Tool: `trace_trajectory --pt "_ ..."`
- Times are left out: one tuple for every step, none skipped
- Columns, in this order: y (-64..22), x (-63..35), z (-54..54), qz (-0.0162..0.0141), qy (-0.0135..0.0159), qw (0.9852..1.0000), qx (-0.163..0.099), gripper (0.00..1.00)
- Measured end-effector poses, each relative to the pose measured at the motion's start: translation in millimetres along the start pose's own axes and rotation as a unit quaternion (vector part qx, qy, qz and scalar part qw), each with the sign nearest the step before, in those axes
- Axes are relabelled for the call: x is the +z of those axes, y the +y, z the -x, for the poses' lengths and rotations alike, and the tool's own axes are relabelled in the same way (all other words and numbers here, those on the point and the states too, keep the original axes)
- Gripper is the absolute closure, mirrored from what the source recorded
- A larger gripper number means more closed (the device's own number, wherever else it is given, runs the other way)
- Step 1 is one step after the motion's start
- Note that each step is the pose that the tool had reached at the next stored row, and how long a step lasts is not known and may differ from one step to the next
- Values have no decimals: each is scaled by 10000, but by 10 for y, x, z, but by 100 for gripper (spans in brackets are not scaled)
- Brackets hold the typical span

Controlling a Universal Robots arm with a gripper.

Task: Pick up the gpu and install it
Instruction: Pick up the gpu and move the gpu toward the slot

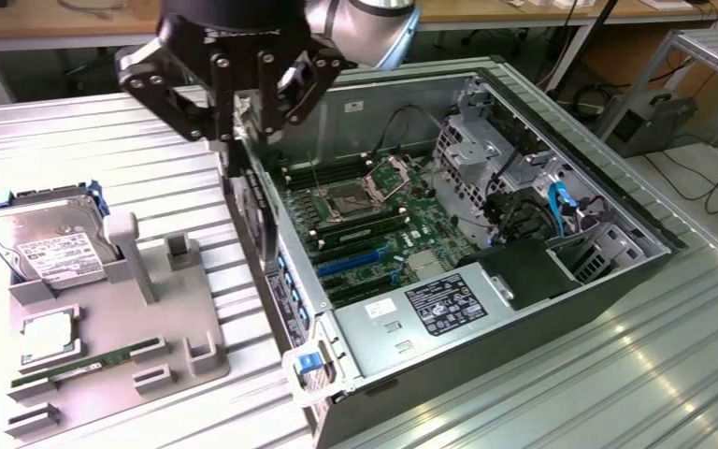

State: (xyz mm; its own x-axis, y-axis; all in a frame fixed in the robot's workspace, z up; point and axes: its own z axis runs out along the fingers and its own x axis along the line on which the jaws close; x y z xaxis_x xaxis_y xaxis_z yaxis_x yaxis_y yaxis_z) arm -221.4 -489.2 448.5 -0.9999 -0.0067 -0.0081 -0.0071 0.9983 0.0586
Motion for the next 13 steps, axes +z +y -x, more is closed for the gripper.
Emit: trace_trajectory --pt "0 0 43 1 0 10000 0 74" --pt "-1 1 92 1 2 10000 0 74" --pt "-1 2 140 1 3 10000 0 74" --pt "-1 5 188 2 4 10000 0 74" --pt "0 10 268 1 7 10000 0 74" --pt "2 18 335 1 10 10000 1 74" --pt "6 36 395 0 11 10000 1 74" --pt "11 53 437 -2 12 10000 1 74" --pt "16 71 480 -3 13 10000 1 74" --pt "24 90 526 -5 14 10000 1 74" --pt "34 109 570 -5 15 10000 1 74" --pt "47 129 618 -4 15 10000 1 74" --pt "61 148 663 -5 17 10000 1 74"
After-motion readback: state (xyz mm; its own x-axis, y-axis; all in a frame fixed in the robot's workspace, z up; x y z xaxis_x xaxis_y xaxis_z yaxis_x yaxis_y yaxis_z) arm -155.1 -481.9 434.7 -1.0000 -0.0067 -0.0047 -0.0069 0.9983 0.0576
